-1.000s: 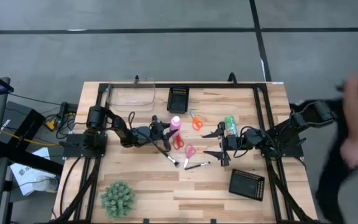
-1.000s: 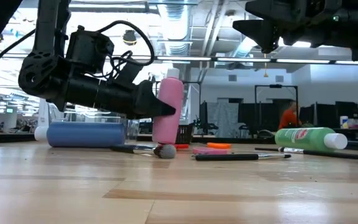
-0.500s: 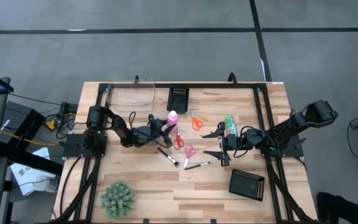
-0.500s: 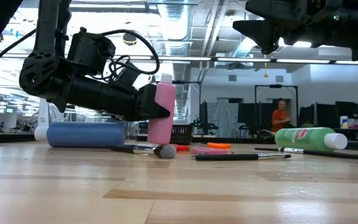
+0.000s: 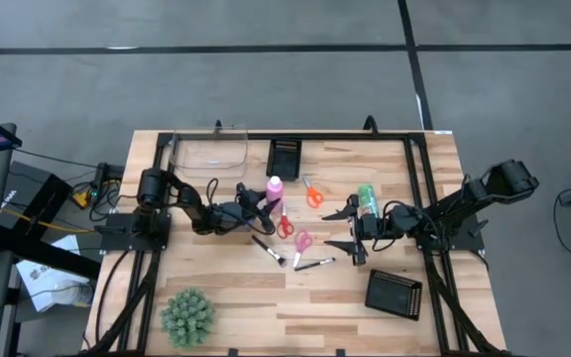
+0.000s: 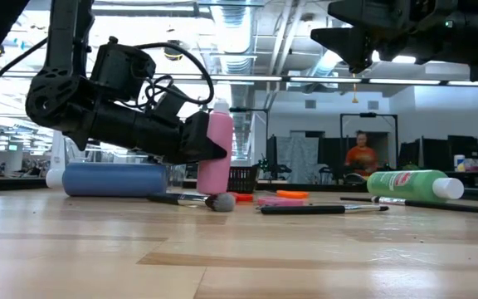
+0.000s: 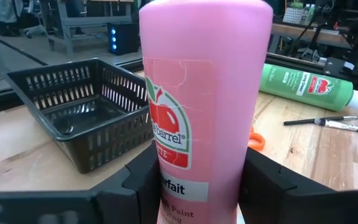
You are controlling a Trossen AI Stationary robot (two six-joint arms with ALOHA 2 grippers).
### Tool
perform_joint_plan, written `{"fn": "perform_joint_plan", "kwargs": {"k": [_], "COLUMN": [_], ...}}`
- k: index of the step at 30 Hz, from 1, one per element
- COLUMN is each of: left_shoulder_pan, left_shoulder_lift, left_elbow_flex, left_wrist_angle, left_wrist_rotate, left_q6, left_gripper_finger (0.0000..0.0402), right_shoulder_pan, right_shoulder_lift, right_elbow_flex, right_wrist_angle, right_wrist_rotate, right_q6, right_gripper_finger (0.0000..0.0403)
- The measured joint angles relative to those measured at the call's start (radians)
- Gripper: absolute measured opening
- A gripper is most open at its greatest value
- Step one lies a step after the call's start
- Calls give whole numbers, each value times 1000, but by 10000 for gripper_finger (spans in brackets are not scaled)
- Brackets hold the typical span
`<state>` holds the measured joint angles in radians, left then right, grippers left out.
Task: Pick & Place Paint Supplies
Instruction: Put the pink paint bottle into the transparent bin
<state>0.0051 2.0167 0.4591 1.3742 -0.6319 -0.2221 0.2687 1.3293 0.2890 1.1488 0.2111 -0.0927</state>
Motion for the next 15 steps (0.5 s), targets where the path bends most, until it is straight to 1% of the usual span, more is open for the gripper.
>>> {"fn": "perform_joint_plan", "kwargs": {"k": [2, 10, 15], "left_shoulder_pan": [-7, -75, -113], "left_shoulder_lift": [-1, -1, -1], "left_elbow_flex": [-2, -4, -5], "left_wrist_angle": [-8, -18, -17], "left_wrist_rotate": [-1, -27, -26], "left_q6": [-26, -28, 9], "left_gripper_finger": [153, 159, 163], "right_shoulder_pan": [0, 0, 0], "right_shoulder_lift": [0, 0, 0], "right_elbow_flex": [0, 0, 0], "right_wrist_angle": [-8, -14, -14], "right_wrist_rotate": [0, 0, 0], "right_q6": [4, 14, 14], "right_gripper_finger": [281, 281, 281]}}
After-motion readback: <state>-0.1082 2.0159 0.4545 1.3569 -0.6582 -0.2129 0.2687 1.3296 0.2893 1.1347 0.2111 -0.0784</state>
